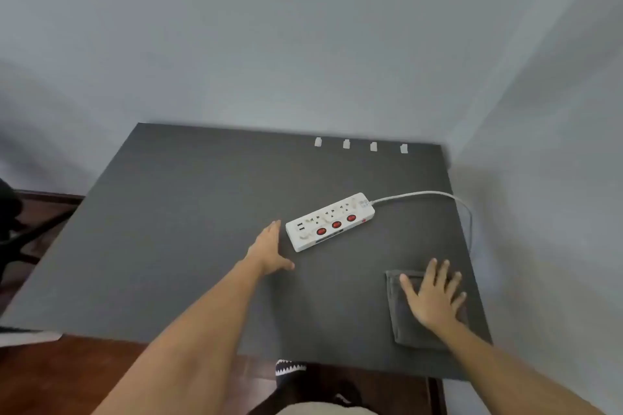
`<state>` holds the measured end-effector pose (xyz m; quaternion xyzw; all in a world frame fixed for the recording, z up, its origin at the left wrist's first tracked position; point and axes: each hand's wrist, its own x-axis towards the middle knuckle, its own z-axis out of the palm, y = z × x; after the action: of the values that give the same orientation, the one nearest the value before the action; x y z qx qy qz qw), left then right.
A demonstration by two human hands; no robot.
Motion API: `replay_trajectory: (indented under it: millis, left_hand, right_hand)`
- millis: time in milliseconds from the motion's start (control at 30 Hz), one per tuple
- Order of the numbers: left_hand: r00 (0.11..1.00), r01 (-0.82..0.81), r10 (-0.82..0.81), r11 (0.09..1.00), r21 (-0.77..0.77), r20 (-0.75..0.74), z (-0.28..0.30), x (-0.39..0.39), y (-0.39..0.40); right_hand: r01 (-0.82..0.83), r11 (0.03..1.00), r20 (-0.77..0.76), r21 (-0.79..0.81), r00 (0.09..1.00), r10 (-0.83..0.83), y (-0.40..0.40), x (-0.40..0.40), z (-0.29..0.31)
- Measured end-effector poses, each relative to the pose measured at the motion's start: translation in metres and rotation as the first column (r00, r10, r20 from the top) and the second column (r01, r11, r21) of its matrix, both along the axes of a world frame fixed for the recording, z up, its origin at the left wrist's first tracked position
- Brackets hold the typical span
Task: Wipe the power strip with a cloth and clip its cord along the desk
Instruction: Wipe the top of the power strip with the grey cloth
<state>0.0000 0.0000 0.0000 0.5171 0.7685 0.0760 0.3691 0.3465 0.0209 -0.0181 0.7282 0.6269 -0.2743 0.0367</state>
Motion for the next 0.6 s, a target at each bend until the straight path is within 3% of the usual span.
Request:
replay_trajectory:
  millis: [100,200,333,433,533,600]
  left_hand:
    - [0.996,-0.067,0.066,0.998,0.02,0.055,-0.014,-0.007,0.002]
    - [0.996,-0.063,0.058,0.996,0.065,0.069,-0.025,-0.007,0.006]
    - [1.0,-0.025,0.022,0.983,0.183,0.02,-0.036,-0.002,0.011]
    - [0.998,-0.058,0.047,0.967,0.246,0.05,-0.044,0.001,0.015]
    - [0.995,-0.086,0.065,0.949,0.305,0.076,-0.052,-0.002,0.02]
    - [0.992,-0.104,0.075,0.941,0.322,0.099,-0.056,-0.005,0.022]
  right_hand:
    - [0.254,0.967,0.03,-0.014,0.967,-0.254,-0.015,-0.017,-0.017]
    - [0.336,0.942,0.029,0.002,0.942,-0.336,-0.021,-0.029,-0.027]
    - [0.333,0.94,0.144,0.066,0.93,-0.34,-0.021,-0.032,-0.044]
    - [0.328,0.922,0.152,0.206,0.92,-0.362,-0.029,-0.027,-0.059]
    - [0.318,0.906,0.08,0.279,0.933,-0.352,-0.028,-0.02,-0.062]
    - [0.368,0.876,-0.054,0.313,0.927,-0.37,-0.02,-0.015,-0.057]
